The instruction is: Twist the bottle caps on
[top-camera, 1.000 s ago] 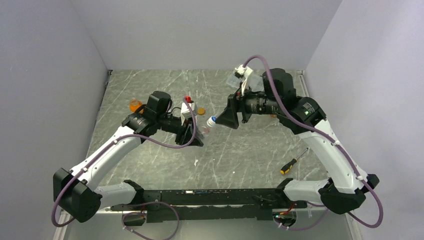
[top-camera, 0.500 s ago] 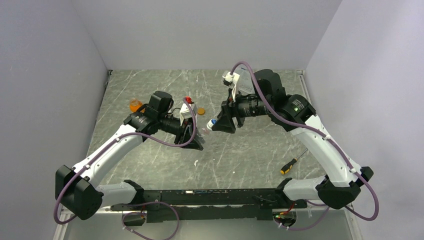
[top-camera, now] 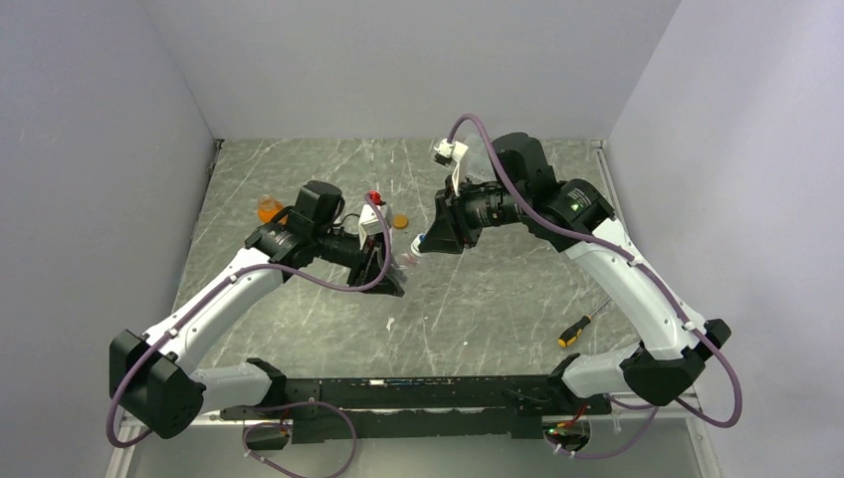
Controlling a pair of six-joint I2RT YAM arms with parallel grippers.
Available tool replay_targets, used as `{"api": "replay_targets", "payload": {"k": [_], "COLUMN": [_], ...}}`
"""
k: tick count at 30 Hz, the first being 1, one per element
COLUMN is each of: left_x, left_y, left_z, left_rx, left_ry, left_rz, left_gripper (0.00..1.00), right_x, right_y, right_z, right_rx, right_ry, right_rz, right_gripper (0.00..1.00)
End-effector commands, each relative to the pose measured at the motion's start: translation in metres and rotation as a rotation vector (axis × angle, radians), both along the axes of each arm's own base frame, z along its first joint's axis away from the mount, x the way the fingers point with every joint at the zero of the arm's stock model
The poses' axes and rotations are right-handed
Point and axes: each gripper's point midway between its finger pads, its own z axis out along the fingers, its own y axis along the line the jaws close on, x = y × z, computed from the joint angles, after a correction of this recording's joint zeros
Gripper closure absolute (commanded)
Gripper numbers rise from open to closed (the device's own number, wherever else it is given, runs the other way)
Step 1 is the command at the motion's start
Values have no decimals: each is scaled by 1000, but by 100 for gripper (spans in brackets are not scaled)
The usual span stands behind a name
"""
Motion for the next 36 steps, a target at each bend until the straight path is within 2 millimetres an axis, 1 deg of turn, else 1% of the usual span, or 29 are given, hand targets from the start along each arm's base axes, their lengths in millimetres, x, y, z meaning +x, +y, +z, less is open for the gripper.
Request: {"api": "replay_targets", "payload": {"k": [1, 5, 8, 11, 13, 16, 18, 20, 22, 24, 27, 28, 31, 33, 34, 36], "left_x": [37, 92, 122, 134, 138, 146, 150, 149, 147, 142, 132, 129, 121, 115, 111, 101], "left_y": [-1, 16, 28, 29, 28, 34, 36, 36, 33, 30, 28, 27, 24, 21, 19, 12], "left_z": [22, 36, 54, 68, 76, 84, 92, 92, 87, 78, 62, 57, 44, 35, 31, 25], "left_rx": [13, 54, 52, 56, 64, 106, 95, 102, 109, 133, 166, 174, 207, 225, 230, 224], "left_ry": [-172, -346, -459, -604, -718, -809, -852, -867, -859, -832, -795, -783, -728, -682, -655, -599], "left_rz": [177, 497, 690, 818, 886, 993, 1043, 1051, 1023, 984, 922, 900, 840, 784, 755, 672], "left_gripper": [100, 100, 100, 100, 100, 100, 100, 100, 100, 100, 100, 100, 100, 100, 100, 100], "right_x": [11, 34, 50, 71, 82, 96, 101, 105, 106, 108, 113, 117, 119, 117, 115, 110], "right_y": [4, 1, 8, 14, 22, 28, 32, 35, 37, 35, 21, 12, -11, -26, -34, -49], "right_z": [10, -9, -23, -44, -51, -66, -74, -78, -75, -65, -37, -27, 6, 28, 38, 51], "right_rx": [-5, -94, -105, -116, -95, -110, -109, -104, -83, -53, 12, 33, 106, 150, 170, 191], "right_ry": [49, 210, 320, 401, 433, 464, 481, 489, 487, 465, 412, 392, 327, 267, 234, 176], "right_rz": [-91, -310, -450, -585, -634, -702, -725, -739, -736, -737, -744, -752, -757, -750, -745, -731], "right_gripper": [94, 100, 100, 100, 100, 100, 100, 100, 100, 90, 71, 63, 39, 23, 16, 2]}}
